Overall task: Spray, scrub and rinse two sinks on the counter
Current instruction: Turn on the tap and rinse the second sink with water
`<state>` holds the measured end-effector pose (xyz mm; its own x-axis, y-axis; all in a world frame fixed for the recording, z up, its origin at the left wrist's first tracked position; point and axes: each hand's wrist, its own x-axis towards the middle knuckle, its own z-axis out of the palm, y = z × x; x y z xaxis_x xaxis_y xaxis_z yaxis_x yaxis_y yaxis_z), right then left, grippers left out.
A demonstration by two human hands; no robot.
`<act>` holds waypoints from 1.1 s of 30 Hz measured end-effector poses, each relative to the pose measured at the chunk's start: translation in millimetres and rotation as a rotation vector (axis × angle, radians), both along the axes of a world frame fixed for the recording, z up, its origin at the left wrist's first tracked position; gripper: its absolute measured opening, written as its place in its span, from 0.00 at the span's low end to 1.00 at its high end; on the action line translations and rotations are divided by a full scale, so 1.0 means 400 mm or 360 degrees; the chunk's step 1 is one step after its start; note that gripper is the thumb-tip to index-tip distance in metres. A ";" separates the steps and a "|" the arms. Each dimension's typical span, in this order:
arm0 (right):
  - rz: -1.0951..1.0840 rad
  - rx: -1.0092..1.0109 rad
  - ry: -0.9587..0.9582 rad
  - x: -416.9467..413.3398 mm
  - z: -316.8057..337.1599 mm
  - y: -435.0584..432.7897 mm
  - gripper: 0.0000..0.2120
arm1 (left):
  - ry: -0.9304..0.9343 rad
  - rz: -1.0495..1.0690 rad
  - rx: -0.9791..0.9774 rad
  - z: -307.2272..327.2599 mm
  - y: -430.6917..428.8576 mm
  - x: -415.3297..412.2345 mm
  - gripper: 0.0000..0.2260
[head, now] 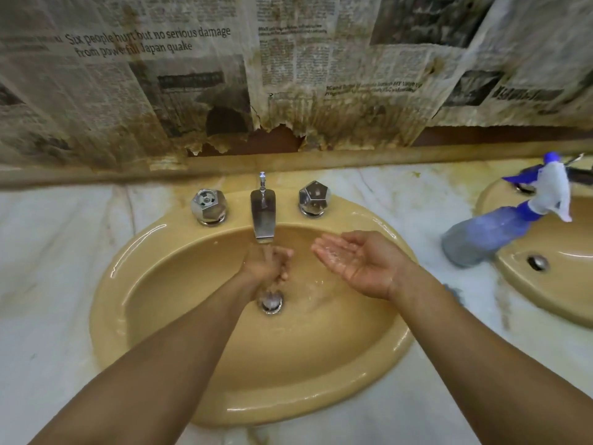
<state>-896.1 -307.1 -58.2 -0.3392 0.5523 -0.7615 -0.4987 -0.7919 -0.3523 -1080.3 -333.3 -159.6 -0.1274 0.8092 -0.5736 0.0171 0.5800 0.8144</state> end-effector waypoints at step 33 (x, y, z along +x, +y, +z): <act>0.0501 -0.0044 0.0045 -0.219 -0.083 -0.016 0.18 | 0.1687 -0.1865 -0.0166 -0.145 -0.236 -0.118 0.34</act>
